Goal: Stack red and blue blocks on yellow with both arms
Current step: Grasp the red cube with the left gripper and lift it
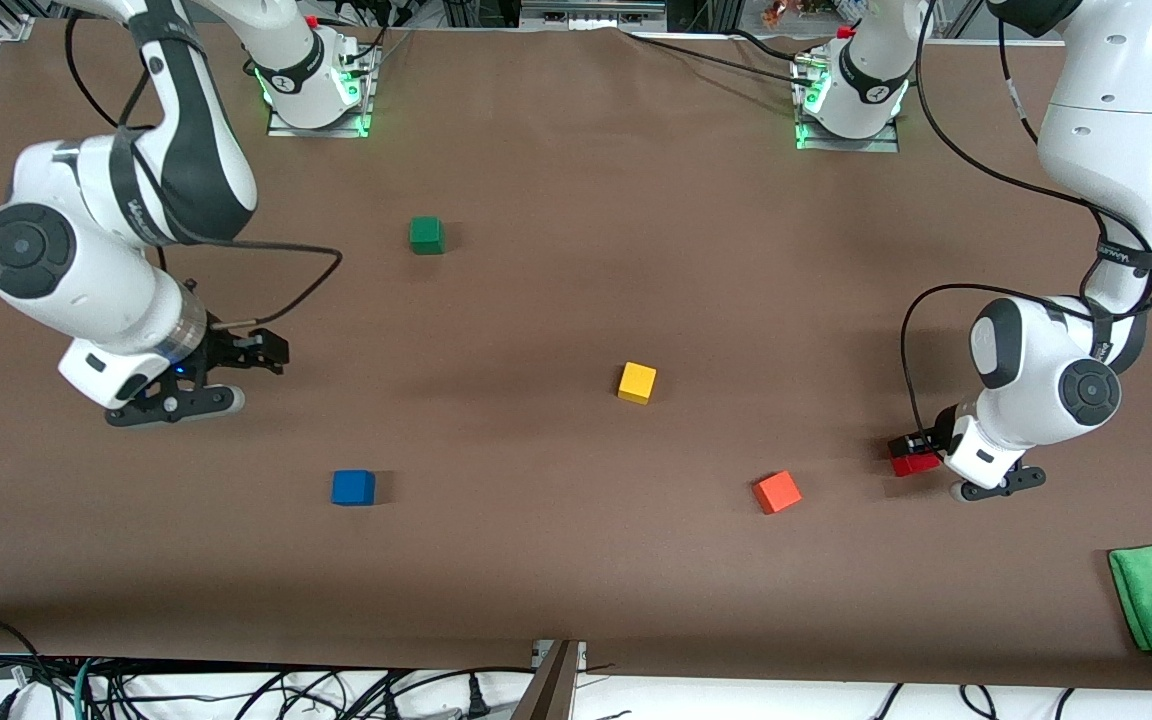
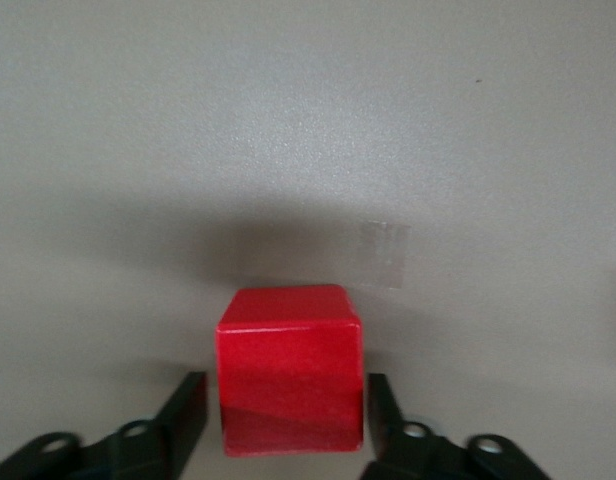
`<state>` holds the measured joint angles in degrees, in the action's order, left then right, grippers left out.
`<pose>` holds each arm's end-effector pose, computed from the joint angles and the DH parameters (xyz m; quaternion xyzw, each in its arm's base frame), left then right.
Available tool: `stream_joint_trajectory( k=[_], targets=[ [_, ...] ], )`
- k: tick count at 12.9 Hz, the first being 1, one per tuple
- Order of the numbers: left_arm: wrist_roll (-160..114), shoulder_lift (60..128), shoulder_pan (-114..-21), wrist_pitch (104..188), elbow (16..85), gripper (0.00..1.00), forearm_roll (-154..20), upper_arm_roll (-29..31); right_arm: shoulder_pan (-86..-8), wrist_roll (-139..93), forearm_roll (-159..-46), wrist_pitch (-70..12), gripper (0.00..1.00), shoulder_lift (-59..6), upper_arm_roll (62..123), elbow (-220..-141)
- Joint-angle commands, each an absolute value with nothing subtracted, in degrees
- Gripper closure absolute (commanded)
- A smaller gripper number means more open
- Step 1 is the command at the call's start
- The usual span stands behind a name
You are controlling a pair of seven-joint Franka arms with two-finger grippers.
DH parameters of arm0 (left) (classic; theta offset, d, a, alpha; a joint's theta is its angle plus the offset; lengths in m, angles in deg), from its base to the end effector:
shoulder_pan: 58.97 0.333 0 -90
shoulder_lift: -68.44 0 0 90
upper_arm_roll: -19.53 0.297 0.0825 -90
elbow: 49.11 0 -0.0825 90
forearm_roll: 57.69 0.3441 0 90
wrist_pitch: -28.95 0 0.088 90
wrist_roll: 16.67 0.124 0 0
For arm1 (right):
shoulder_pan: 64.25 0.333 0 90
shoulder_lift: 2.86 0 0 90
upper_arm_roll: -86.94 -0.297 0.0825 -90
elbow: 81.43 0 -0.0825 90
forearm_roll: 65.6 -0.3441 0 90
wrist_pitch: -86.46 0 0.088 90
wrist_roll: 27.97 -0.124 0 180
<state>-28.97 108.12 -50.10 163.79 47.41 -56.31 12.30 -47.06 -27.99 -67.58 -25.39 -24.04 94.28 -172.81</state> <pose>0.6360 0.0260 0.1945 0.9914 0.1267 -0.0120 0.0309 0.6088 0.1172 0.4008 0.9965 0.0834 -0.0040 0.0075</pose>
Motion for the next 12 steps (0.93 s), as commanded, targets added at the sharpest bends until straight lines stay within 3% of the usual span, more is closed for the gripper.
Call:
stream_joint_trajectory(
  k=[1, 2, 4, 9, 12],
  targets=[
    [-29.51, 108.08, -50.45, 163.95, 46.96, 0.93, -57.25, 12.15, -47.02, -28.32, -70.26, -31.37, 0.00, -29.91, 94.41, -171.35],
    [-29.59, 107.82, -50.71, 163.69, 46.78, 1.00, -57.25, 11.72, -47.11, -28.24, -70.61, -35.49, 0.00, -32.20, 94.32, -171.35],
    [-29.68, 106.60, -52.02, 163.16, 46.78, 1.00, -57.08, 10.84, -47.11, -27.27, -72.45, -43.42, 0.00, -36.94, 94.32, -170.47],
    [-35.37, 101.15, -65.10, 156.49, 46.60, 1.00, -57.08, 10.74, -47.20, -28.49, -77.29, -44.15, 0.01, -49.07, 94.32, -160.11],
    [-36.36, 101.14, -73.97, 150.17, 41.88, 1.00, -56.90, 10.74, -47.55, -29.11, -77.55, -46.08, 0.02, -52.51, 94.23, -157.03]
  ],
)
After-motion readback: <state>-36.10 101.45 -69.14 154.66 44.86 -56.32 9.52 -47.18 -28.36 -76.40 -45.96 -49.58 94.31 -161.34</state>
